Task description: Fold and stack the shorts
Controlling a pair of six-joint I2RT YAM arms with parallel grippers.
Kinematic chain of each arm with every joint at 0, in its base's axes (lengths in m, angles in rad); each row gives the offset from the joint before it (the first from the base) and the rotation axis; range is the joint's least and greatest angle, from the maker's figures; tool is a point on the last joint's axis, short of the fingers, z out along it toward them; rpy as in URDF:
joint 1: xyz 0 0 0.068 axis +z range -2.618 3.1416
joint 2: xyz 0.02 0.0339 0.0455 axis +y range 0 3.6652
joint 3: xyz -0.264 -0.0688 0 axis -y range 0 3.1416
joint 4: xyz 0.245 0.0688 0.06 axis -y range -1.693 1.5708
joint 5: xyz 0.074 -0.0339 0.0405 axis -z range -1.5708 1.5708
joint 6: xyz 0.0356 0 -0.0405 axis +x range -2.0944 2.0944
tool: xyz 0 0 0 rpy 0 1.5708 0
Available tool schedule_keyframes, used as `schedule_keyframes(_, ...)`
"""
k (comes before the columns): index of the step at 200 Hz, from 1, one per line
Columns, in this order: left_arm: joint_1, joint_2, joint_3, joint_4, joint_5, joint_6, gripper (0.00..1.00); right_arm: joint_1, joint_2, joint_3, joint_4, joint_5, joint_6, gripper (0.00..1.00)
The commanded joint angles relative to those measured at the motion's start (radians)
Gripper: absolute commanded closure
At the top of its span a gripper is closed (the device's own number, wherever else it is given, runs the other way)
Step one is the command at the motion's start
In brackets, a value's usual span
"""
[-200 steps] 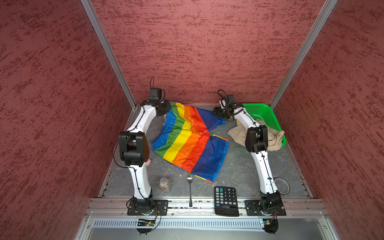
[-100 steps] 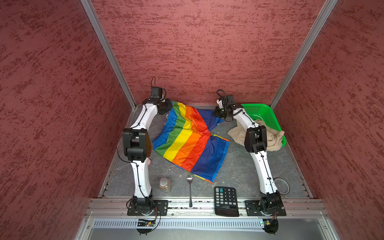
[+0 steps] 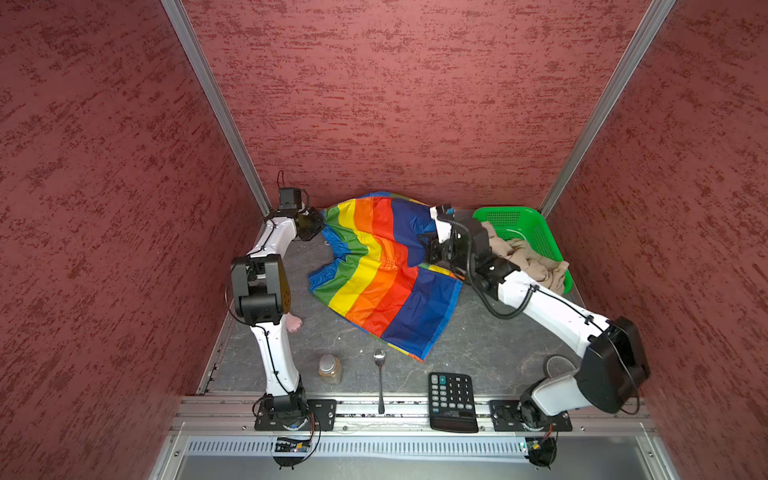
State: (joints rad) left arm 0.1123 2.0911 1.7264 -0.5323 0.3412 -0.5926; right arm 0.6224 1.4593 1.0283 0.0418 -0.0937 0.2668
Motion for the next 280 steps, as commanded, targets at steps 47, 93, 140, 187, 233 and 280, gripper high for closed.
schedule_keyframes(47,0.012,-0.043,-0.068,0.083,0.031,-0.038,1.00,0.177,0.098,-0.306,0.023,0.154,0.211,0.85)
schedule_keyframes(93,0.020,-0.072,-0.129,0.093,0.027,-0.032,1.00,0.162,0.008,-0.307,-0.016,0.131,0.190,0.43)
schedule_keyframes(140,0.029,-0.083,-0.177,0.112,0.039,-0.032,1.00,-0.181,-0.084,-0.084,-0.197,-0.074,0.179,0.28)
schedule_keyframes(187,0.030,-0.086,-0.175,0.099,0.029,-0.021,1.00,-0.276,0.279,0.269,-0.396,-0.311,0.163,0.61)
schedule_keyframes(233,0.032,-0.080,-0.168,0.076,0.022,0.000,1.00,-0.294,0.491,0.370,-0.408,-0.356,0.234,0.59)
schedule_keyframes(280,0.033,-0.071,-0.188,0.088,0.030,0.001,1.00,-0.309,0.561,0.355,-0.350,-0.363,0.256,0.46)
